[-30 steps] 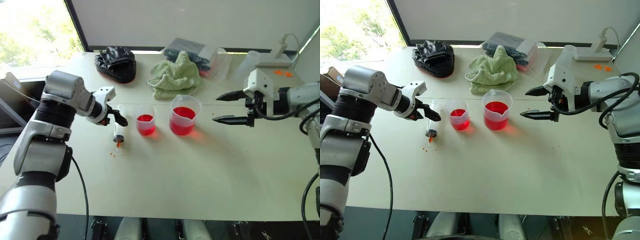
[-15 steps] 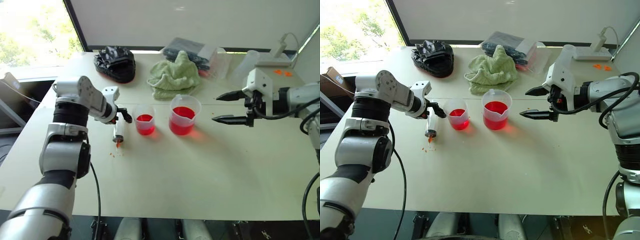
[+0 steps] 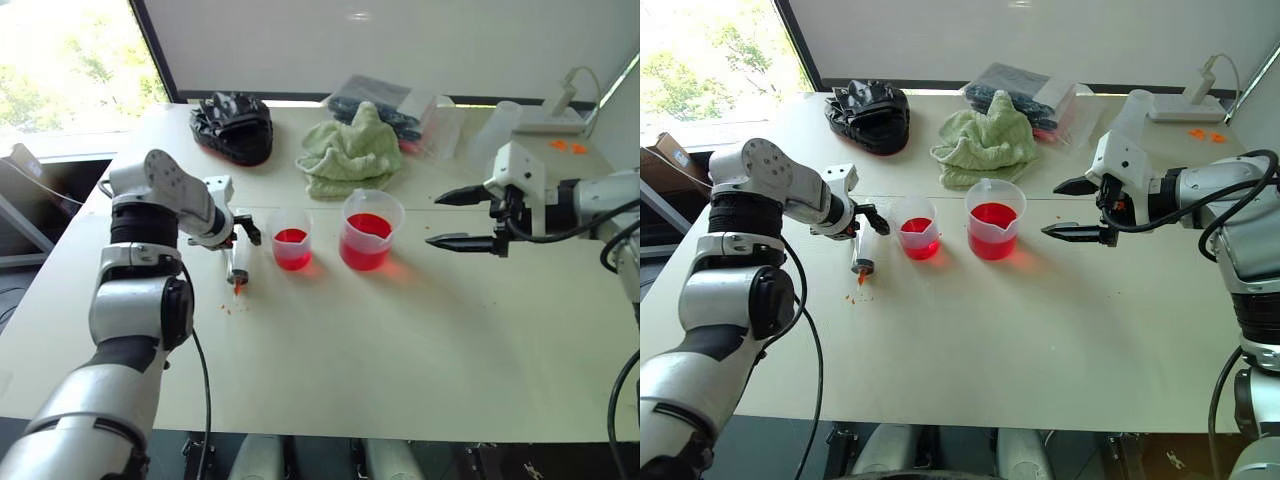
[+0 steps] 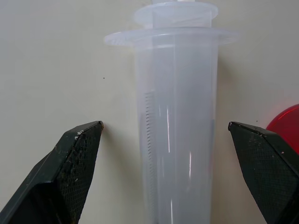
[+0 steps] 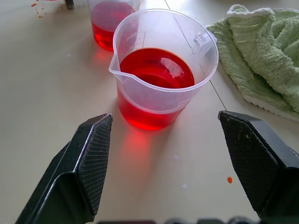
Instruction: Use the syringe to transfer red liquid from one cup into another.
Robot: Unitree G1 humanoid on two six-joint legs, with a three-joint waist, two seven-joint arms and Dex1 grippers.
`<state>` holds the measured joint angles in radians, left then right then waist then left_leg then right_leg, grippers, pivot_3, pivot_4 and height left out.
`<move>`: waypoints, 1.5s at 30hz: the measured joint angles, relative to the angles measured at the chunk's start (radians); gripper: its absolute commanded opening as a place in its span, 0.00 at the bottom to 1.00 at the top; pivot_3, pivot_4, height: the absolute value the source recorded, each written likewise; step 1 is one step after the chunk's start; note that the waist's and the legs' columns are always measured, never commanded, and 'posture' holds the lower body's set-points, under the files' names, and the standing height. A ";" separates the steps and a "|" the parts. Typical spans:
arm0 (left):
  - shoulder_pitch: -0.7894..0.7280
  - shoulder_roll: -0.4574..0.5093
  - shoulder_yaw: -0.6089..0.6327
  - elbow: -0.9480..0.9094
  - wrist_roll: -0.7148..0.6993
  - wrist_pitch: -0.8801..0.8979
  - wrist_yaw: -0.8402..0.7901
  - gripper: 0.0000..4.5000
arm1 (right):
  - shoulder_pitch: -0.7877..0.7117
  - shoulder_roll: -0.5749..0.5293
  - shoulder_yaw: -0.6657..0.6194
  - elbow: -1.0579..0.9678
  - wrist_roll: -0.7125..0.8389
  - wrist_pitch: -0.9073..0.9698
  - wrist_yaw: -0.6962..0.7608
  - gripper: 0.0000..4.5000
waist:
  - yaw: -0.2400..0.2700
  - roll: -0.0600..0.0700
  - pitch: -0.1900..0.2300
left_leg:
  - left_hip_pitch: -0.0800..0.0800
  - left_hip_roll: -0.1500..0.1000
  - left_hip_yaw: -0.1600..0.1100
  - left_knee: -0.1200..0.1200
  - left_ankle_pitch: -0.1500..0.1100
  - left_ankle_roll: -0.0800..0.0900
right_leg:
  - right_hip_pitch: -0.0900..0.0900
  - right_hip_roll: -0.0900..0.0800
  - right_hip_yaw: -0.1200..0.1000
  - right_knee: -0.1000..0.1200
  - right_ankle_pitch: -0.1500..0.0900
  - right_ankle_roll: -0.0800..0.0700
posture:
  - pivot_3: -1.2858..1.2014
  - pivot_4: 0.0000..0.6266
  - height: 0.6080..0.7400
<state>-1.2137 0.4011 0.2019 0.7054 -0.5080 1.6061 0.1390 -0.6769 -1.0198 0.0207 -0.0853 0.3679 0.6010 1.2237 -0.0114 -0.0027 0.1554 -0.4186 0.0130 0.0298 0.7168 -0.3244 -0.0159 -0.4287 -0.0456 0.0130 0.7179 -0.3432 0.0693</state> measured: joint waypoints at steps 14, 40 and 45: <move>-0.027 0.025 -0.018 0.083 -0.124 0.000 0.091 1.00 | 0.015 -0.001 0.000 0.000 -0.001 -0.011 -0.005 0.84 | -0.001 0.000 0.000 | 0.000 0.000 0.000 0.000 0.000 0.000 | 0.000 0.000 0.000 0.000 0.000 0.000 | 0.52 0.24 0.78; 0.036 0.070 -0.020 0.039 -0.306 -0.002 0.280 0.31 | 0.040 -0.001 0.000 -0.010 -0.002 -0.042 -0.019 0.84 | 0.000 0.000 0.000 | 0.001 -0.001 0.000 0.000 0.000 -0.001 | 0.000 -0.001 0.000 0.000 0.000 0.000 | 0.52 0.24 0.78; 0.056 0.070 -0.008 0.009 -0.312 -0.001 0.284 0.31 | 0.041 -0.001 0.000 -0.009 -0.002 -0.043 -0.019 0.84 | 0.000 0.000 0.000 | 0.001 -0.001 0.000 0.000 0.000 -0.001 | 0.000 -0.001 0.000 0.000 0.000 0.000 | 0.52 0.24 0.78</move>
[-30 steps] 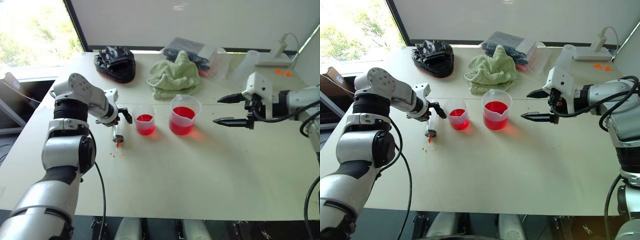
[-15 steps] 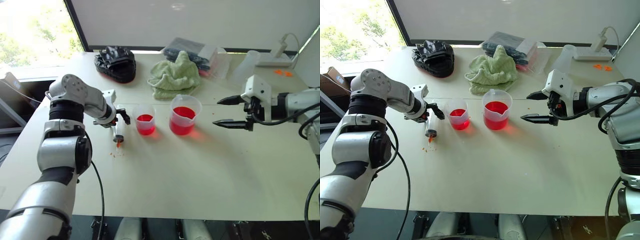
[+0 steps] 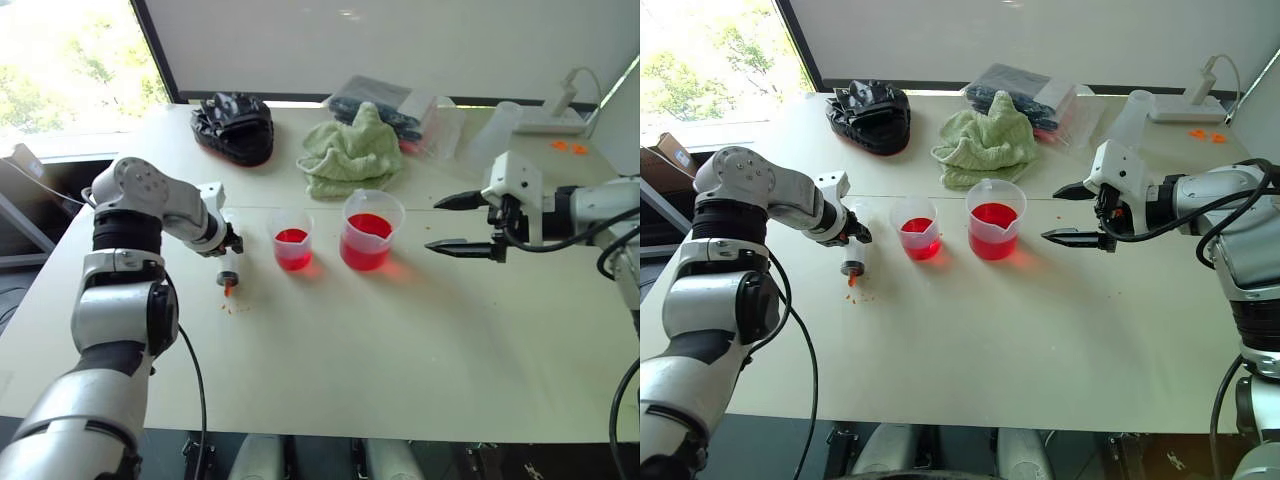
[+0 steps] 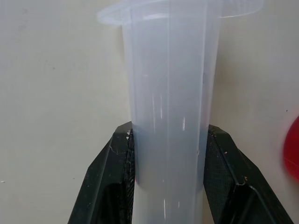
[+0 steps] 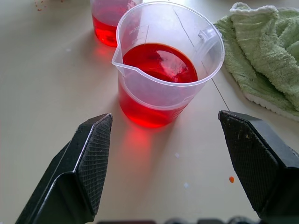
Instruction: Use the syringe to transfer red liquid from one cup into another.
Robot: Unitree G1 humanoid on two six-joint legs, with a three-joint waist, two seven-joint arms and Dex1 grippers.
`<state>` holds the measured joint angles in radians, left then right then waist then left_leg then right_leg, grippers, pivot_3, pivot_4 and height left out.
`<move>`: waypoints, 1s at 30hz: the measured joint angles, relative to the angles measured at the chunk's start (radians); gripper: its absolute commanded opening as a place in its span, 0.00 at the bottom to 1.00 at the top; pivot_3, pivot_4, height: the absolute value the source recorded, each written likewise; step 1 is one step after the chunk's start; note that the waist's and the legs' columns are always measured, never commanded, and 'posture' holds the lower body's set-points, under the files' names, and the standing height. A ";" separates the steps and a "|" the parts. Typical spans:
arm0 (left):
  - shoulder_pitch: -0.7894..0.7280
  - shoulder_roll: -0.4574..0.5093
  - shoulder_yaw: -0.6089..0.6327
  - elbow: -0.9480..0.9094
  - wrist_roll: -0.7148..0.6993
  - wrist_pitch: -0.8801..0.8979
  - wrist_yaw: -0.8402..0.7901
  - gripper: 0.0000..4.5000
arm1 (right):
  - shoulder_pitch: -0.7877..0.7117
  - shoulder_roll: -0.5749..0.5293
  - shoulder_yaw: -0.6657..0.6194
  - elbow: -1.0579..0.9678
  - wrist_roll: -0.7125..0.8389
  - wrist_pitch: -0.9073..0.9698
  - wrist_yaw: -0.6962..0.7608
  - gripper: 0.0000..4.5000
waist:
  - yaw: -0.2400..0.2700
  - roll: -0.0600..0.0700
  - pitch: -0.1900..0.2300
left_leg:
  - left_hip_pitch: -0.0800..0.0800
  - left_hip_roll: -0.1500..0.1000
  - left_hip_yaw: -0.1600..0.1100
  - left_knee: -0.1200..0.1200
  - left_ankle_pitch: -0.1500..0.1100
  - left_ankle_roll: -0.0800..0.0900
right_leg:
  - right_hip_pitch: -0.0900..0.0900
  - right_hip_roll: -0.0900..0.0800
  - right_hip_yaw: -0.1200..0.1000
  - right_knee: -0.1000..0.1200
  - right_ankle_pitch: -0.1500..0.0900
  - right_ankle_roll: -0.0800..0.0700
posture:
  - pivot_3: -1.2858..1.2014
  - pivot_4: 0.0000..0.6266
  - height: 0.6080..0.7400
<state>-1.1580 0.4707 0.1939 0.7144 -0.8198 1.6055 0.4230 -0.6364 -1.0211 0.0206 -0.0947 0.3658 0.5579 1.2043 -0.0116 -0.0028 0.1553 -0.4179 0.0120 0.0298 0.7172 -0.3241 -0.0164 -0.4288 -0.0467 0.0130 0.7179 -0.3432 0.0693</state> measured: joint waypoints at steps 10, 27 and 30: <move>0.043 0.028 0.175 -0.170 0.046 -0.003 -0.170 0.31 | 0.000 0.014 -0.038 -0.004 0.034 0.033 -0.038 0.84 | -0.001 0.000 0.000 | 0.000 0.000 0.000 0.000 0.000 0.000 | 0.000 0.000 0.000 0.000 0.000 0.000 | 0.52 0.24 0.78; -0.230 0.026 -0.016 -0.102 0.250 -0.769 -0.919 0.31 | -0.115 0.143 -0.144 0.019 0.123 0.096 -0.186 0.84 | 0.003 -0.001 0.000 | -0.001 -0.001 0.000 0.000 0.000 0.000 | 0.000 0.000 -0.001 0.000 0.000 0.000 | 0.52 0.24 0.78; -0.224 -0.062 -0.077 -0.047 0.302 -0.926 -1.060 0.31 | -0.131 0.159 -0.187 0.018 0.160 0.136 -0.231 0.84 | 0.000 -0.001 0.000 | -0.002 -0.001 0.000 0.000 0.000 0.000 | 0.000 0.000 -0.001 0.000 0.000 0.000 | 0.52 0.24 0.78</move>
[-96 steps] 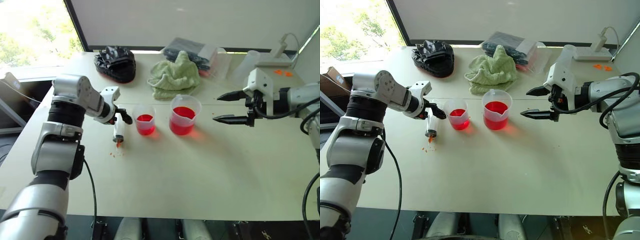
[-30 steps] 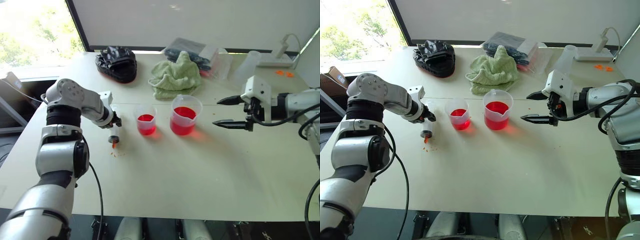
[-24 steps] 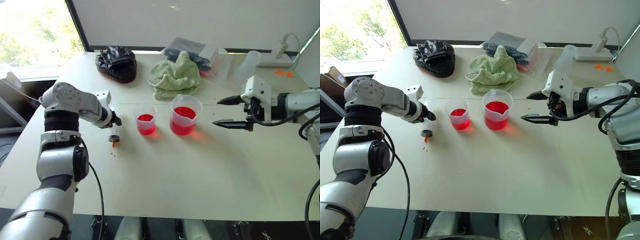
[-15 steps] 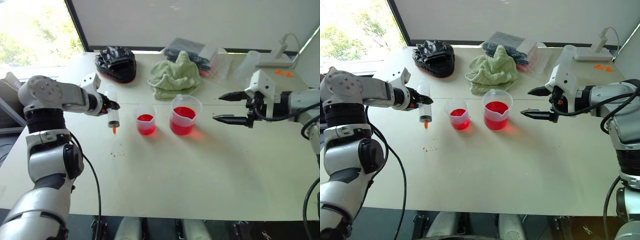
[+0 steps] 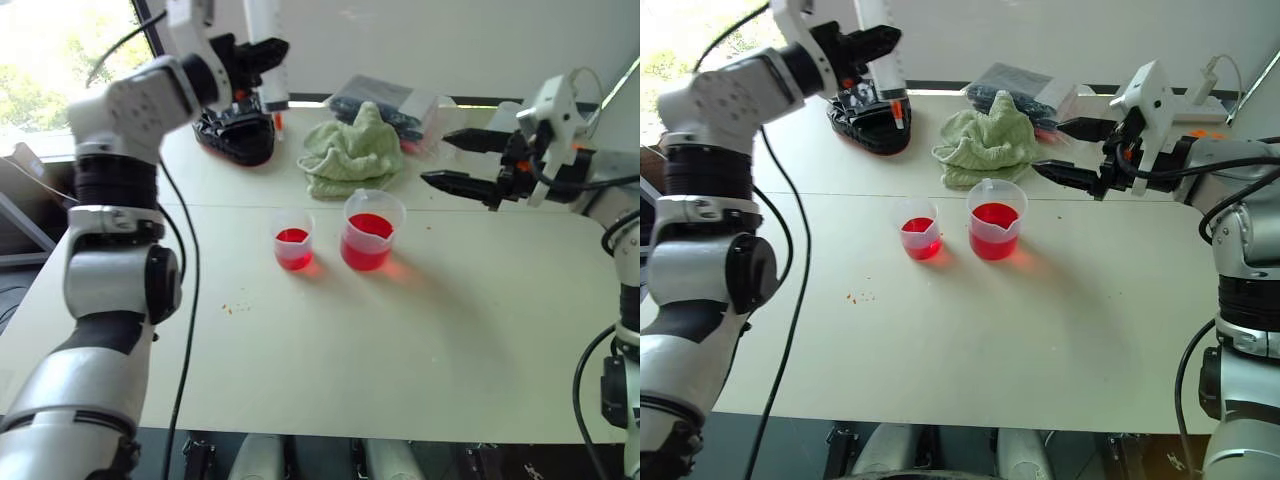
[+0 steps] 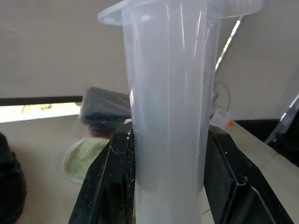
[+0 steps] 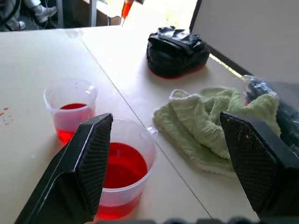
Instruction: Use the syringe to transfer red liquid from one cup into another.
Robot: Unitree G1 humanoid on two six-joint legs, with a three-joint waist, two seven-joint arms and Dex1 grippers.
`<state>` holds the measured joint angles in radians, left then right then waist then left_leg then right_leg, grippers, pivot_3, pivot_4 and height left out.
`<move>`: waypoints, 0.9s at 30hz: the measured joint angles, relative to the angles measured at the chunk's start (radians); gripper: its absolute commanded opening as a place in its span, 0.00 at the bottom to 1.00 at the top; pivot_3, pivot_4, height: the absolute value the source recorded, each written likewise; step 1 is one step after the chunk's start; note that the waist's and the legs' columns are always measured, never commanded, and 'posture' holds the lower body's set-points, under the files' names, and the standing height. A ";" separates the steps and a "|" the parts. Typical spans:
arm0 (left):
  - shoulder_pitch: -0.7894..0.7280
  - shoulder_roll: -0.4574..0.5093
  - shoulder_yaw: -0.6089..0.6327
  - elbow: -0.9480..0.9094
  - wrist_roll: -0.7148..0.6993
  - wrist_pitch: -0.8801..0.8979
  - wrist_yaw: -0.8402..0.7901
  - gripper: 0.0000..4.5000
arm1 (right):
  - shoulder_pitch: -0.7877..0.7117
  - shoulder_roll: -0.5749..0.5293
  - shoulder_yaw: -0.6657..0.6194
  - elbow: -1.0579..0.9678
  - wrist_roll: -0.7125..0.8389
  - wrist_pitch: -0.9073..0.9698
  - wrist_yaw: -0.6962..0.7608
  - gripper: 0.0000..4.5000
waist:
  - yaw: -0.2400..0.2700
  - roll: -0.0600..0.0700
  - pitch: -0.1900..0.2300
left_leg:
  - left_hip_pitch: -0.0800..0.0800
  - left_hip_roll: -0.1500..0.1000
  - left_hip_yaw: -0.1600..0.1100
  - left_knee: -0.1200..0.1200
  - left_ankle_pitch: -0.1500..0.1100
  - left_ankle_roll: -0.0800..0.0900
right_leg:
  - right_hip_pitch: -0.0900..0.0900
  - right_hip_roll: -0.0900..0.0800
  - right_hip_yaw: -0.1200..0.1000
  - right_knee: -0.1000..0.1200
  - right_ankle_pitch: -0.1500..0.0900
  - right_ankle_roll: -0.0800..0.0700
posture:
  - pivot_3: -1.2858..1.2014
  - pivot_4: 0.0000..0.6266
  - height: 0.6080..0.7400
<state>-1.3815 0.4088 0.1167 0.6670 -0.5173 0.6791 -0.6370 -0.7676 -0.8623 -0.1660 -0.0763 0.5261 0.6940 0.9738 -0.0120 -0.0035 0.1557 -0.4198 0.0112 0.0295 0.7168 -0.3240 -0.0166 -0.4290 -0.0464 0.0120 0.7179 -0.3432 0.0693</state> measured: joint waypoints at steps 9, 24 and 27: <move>0.038 -0.195 -0.062 0.040 -0.015 -0.221 -0.431 0.31 | 0.006 0.022 -0.060 -0.037 0.047 0.084 -0.137 0.84 | -0.005 0.000 0.000 | -0.001 0.001 0.000 -0.001 0.000 0.000 | -0.002 0.001 0.000 0.000 0.000 0.000 | 0.52 0.24 0.78; 0.153 -0.292 -0.100 0.168 0.098 -0.495 -0.627 0.31 | 0.018 0.058 -0.169 -0.155 0.175 0.254 -0.358 0.84 | -0.001 0.000 0.000 | -0.002 0.001 0.000 0.000 0.000 0.001 | -0.002 0.001 0.000 0.000 0.000 0.000 | 0.52 0.24 0.78; 0.187 -0.305 -0.118 0.165 0.125 -0.536 -0.638 0.31 | 0.000 0.059 -0.169 -0.158 0.189 0.254 -0.371 0.84 | -0.001 0.000 0.000 | -0.002 0.001 0.000 0.000 0.000 0.001 | -0.002 0.001 0.001 0.000 0.000 0.000 | 0.52 0.24 0.78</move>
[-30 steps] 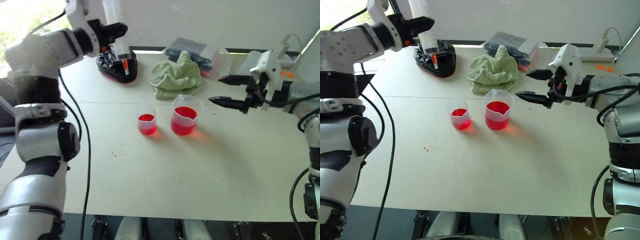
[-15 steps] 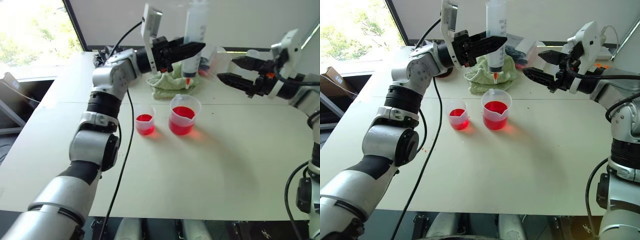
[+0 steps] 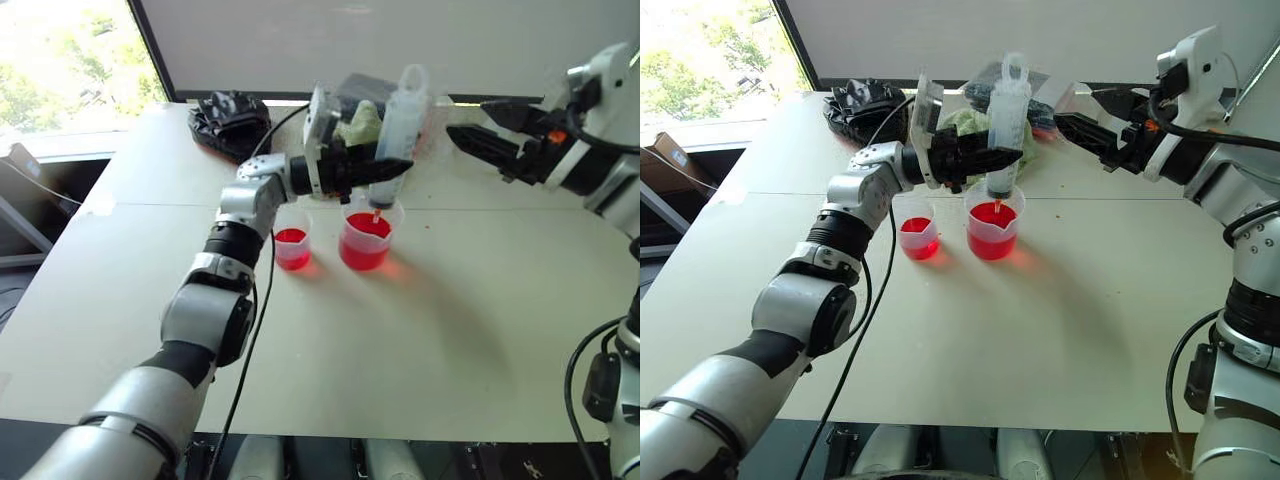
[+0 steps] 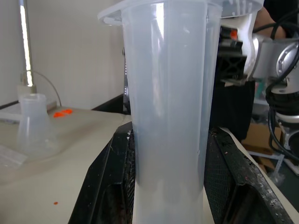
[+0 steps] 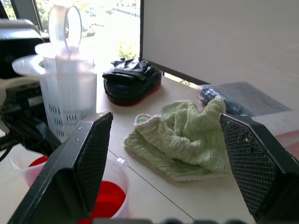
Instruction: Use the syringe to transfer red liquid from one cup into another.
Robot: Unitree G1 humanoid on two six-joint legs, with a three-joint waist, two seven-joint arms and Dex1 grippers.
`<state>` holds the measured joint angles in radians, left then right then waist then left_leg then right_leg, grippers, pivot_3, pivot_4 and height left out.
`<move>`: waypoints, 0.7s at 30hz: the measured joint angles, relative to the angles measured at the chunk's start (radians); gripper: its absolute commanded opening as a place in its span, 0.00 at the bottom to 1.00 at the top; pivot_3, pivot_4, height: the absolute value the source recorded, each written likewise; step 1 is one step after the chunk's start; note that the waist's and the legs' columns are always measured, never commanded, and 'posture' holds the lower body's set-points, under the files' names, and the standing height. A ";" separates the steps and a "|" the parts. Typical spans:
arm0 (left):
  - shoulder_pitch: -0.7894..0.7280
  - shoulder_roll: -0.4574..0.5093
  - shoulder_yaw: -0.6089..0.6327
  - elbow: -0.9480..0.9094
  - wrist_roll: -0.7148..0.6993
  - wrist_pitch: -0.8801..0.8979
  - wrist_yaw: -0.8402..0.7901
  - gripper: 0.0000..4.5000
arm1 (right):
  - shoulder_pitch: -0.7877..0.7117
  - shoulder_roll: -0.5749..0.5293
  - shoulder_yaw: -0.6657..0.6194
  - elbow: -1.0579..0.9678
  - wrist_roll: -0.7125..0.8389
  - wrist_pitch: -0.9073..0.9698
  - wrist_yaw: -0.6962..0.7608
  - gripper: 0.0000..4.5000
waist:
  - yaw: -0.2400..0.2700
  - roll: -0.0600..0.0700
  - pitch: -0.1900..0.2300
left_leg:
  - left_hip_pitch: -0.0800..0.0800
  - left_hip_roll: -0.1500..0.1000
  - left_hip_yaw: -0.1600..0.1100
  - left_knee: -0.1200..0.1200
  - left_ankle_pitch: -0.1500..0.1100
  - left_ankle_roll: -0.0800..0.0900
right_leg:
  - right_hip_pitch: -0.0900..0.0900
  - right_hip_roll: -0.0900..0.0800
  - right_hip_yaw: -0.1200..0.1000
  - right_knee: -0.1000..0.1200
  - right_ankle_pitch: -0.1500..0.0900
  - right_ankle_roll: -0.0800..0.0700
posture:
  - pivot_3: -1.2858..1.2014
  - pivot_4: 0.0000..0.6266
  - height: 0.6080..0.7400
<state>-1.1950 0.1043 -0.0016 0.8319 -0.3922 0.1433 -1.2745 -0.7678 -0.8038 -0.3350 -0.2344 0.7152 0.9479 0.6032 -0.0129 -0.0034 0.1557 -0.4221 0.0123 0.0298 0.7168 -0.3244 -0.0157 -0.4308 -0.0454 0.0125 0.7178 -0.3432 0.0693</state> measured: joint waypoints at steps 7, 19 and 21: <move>0.052 -0.015 -0.003 -0.004 0.020 -0.079 0.021 0.31 | -0.013 0.000 0.005 -0.001 0.021 0.003 -0.019 0.84 | 0.001 0.000 0.000 | 0.000 0.000 0.000 0.000 0.000 0.000 | 0.000 0.000 0.000 0.000 0.000 0.000 | 0.52 0.24 0.78; 0.099 -0.044 -0.003 0.096 0.106 -0.292 0.082 0.31 | -0.020 0.002 0.005 -0.030 0.117 0.066 -0.052 0.84 | 0.002 0.000 0.000 | 0.000 0.000 0.000 0.000 0.000 0.001 | 0.000 0.000 0.000 0.000 0.000 0.000 | 0.52 0.24 0.78; 0.100 -0.049 -0.002 0.114 0.110 -0.308 0.093 0.31 | -0.020 0.002 0.005 -0.043 0.144 0.095 -0.061 0.84 | 0.002 0.000 0.000 | 0.000 0.000 0.000 0.000 0.000 0.001 | 0.000 0.000 0.000 0.000 0.000 0.000 | 0.52 0.24 0.78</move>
<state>-1.0953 0.0558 -0.0041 0.9461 -0.2826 -0.1642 -1.1818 -0.7880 -0.8019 -0.3300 -0.2774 0.8590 1.0432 0.5418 -0.0110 -0.0034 0.1557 -0.4224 0.0123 0.0296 0.7171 -0.3247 -0.0151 -0.4307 -0.0456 0.0124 0.7178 -0.3432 0.0693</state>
